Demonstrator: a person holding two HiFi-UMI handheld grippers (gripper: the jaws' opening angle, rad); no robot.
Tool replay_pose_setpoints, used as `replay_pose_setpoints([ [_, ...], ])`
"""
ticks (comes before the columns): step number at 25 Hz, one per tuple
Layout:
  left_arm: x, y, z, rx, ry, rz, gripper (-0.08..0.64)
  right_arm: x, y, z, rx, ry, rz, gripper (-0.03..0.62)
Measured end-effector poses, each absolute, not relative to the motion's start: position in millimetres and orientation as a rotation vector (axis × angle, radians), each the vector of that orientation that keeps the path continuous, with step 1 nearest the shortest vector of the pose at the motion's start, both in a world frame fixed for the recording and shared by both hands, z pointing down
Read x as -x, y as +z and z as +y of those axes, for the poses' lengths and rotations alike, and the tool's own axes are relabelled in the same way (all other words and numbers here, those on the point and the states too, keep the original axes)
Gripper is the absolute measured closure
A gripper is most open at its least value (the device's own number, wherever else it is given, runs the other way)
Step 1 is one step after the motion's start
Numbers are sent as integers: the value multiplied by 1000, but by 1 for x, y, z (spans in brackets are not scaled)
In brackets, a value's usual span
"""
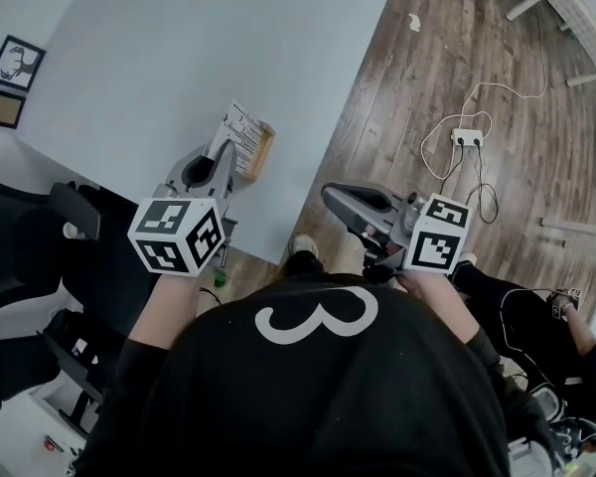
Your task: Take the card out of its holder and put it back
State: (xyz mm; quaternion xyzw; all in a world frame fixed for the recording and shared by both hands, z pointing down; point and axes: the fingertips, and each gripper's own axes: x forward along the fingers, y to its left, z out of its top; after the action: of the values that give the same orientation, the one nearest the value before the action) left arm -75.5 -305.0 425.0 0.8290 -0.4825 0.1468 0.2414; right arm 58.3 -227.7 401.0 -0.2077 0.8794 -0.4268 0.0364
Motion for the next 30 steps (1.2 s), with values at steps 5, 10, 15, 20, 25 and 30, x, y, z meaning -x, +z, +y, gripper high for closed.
replay_pose_setpoints([
  [5,74,428,-305,-2268,425,-1322,535,-60,402,-226,648,-1312,2698,583],
  [10,69,449,-299,-2232,485,-1310,535,-60,403,-224,650,-1317,2695,583],
  [15,66,460,-297,-2214,485,-1296,534,-64,404,-221,659,-1324,2687,583],
  [20,67,459,-301,-2207,421,-1290,521,-61,405,-220,650,-1332,2680,583],
  [25,67,443,-287,-2229,334,-1280,383,-61,397,-207,645,-1307,2678,582],
  [30,79,428,-265,-2211,272,-1265,376,-53,388,-191,626,-1264,2689,583],
])
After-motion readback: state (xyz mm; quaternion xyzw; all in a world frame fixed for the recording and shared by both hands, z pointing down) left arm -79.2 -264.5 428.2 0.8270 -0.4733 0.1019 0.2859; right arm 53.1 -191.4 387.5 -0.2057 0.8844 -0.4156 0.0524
